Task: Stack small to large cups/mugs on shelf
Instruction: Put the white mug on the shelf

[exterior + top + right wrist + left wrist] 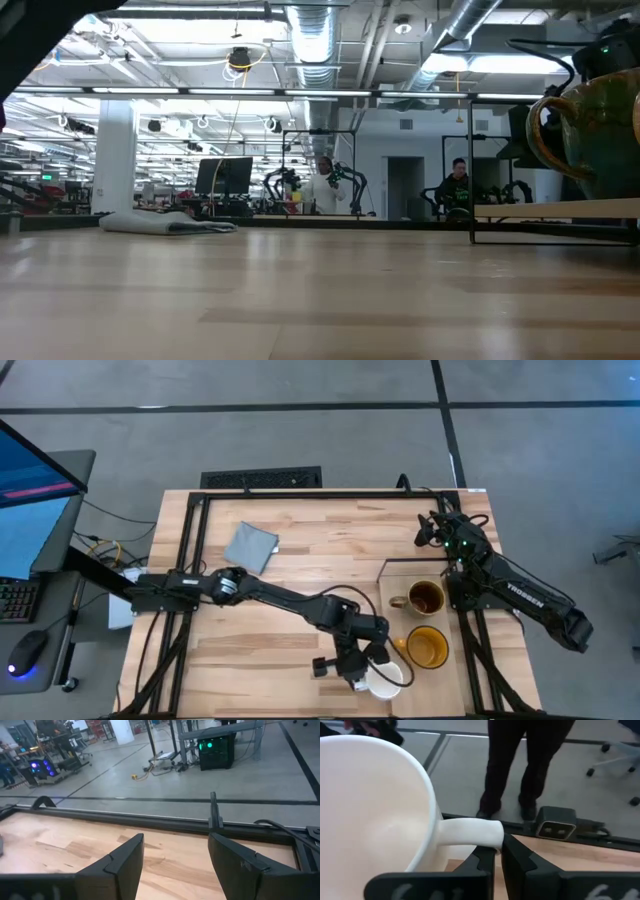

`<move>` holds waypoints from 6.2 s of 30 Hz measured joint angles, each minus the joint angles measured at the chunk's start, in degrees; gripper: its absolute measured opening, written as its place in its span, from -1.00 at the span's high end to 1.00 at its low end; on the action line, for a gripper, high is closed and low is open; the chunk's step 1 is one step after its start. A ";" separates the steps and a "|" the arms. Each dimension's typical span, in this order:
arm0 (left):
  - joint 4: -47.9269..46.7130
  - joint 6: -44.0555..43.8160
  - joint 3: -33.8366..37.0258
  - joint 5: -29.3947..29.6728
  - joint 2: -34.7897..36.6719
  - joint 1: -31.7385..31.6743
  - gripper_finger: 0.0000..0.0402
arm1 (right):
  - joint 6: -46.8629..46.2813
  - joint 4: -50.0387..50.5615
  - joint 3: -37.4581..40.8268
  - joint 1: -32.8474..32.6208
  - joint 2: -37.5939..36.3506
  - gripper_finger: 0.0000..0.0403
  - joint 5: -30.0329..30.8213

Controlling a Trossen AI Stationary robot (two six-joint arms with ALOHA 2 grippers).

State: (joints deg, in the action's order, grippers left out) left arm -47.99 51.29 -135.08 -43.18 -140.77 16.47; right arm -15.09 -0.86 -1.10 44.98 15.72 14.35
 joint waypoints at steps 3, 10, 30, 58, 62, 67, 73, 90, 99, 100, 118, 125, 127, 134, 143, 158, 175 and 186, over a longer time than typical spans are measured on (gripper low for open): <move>2.00 -2.00 0.21 -1.14 -0.84 -0.01 1.00 | 0.00 0.00 0.00 0.10 0.46 -0.21 0.03; 1.88 -4.82 0.26 0.37 -1.01 -0.07 1.00 | 0.07 -0.04 0.00 0.04 1.03 -0.21 0.17; -4.53 -12.00 7.11 0.15 -0.86 -0.70 1.00 | 0.16 -0.02 0.00 0.10 1.15 -0.21 0.30; 0.99 -16.82 12.70 5.05 -0.90 -1.02 0.80 | 0.59 -0.04 0.00 0.10 1.15 -0.21 0.72; 1.03 -16.61 12.71 5.01 -0.94 -0.98 0.73 | 0.59 -0.04 0.00 0.10 1.16 -0.21 0.70; 1.29 -19.17 12.71 7.77 -0.94 -0.98 0.71 | 0.59 -0.04 0.00 0.10 1.16 -0.21 0.71; 1.18 -23.14 12.71 7.16 -0.94 -1.07 0.71 | 0.59 -0.04 0.00 0.10 1.15 -0.21 0.70; -1.75 -28.04 12.71 6.56 -0.94 -1.31 0.06 | 0.61 -0.04 0.00 0.10 1.15 -0.21 0.71; -5.60 -29.41 12.67 9.44 -0.94 -1.45 -0.42 | 0.61 -0.04 0.00 0.10 1.15 -0.21 0.72; -6.60 -30.14 12.67 9.99 -0.94 -1.58 -0.45 | 0.61 -0.04 0.00 0.10 1.15 -0.21 0.72; -37.65 -54.20 12.63 24.68 7.17 -4.63 -0.48 | 0.62 -0.04 0.00 0.15 1.15 -0.21 0.72; -32.57 -63.34 12.58 29.55 18.57 -5.20 -0.48 | 0.63 -0.04 0.00 0.15 1.15 -0.21 0.72; -28.75 -66.40 12.59 36.60 21.60 -4.64 -0.48 | 0.63 -0.04 0.00 0.15 1.15 -0.21 0.72; -22.38 -75.13 12.62 65.76 31.73 0.75 -0.48 | 0.61 -0.04 0.00 0.15 1.15 -0.21 0.72; -21.51 -98.76 23.62 92.70 36.12 8.92 -0.48 | 0.59 -0.04 0.00 0.15 1.15 -0.21 0.72; 20.37 -116.53 56.33 110.79 36.10 19.73 -0.48 | 0.58 -0.07 0.00 0.15 1.15 -0.21 0.69; 78.09 -78.09 72.55 85.93 32.79 15.56 -0.48 | 0.57 -0.07 0.00 0.15 1.15 -0.21 0.72; 77.21 -78.25 72.51 74.53 32.00 14.16 -0.48 | 0.55 -0.12 0.02 0.17 1.15 -0.21 0.94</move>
State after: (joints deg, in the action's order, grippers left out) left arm 29.22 -26.96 -62.57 31.34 -108.77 30.63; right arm -14.55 -0.99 -1.08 45.15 16.86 15.29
